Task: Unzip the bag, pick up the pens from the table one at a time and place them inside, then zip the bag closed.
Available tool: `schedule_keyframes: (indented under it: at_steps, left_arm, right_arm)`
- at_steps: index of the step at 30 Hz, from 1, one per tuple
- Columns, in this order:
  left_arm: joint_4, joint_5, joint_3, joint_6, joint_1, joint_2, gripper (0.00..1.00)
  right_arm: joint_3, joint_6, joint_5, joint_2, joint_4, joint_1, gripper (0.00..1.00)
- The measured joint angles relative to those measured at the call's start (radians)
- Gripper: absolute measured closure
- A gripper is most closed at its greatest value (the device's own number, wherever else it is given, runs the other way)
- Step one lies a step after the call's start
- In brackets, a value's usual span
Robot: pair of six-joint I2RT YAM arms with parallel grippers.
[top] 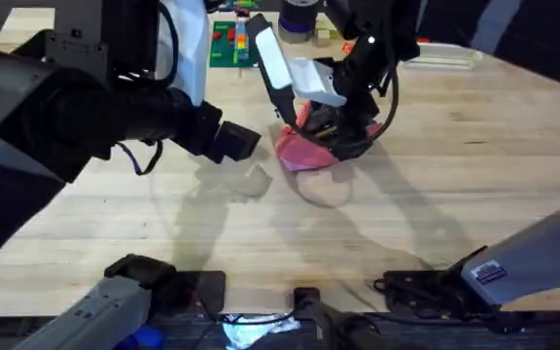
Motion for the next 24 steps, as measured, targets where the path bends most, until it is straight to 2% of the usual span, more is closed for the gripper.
schedule_keyframes:
  at_steps: [5, 6, 11, 14, 16, 18, 21, 24]
  left_arm:
    - [0.000, 0.000, 0.000, 0.086, 0.000, 0.000, 0.006]
    - [0.000, 0.004, 0.000, 0.159, 0.000, 0.000, 0.005]
    - [0.002, 0.033, 0.000, 0.283, 0.000, 0.000, 0.005]
    - [0.015, 0.084, 0.000, 0.351, 0.015, 0.000, 0.006]
    - [0.015, 0.132, 0.000, 0.392, 0.051, 0.000, 0.005]
    - [0.015, 0.191, 0.000, 0.432, 0.111, 0.000, 0.006]
    - [0.016, 0.299, -0.004, 0.494, 0.220, 0.000, 0.006]
    - [0.018, 0.449, -0.024, 0.567, 0.347, 0.000, 0.006]
  right_arm:
    - [-0.003, 0.051, -0.004, -0.051, -0.008, 0.000, 0.006]
    - [-0.003, 0.103, -0.010, -0.102, -0.011, 0.000, 0.005]
    - [-0.003, 0.187, -0.014, -0.158, -0.013, 0.000, 0.005]
    - [-0.003, 0.235, -0.014, -0.171, -0.014, 0.000, 0.005]
    - [-0.003, 0.258, -0.014, -0.173, -0.017, 0.000, 0.005]
    - [-0.003, 0.276, -0.014, -0.173, -0.019, 0.000, 0.005]
    - [-0.003, 0.302, -0.014, -0.173, -0.016, 0.000, 0.006]
    - [-0.003, 0.347, -0.014, -0.173, 0.005, 0.000, 0.005]
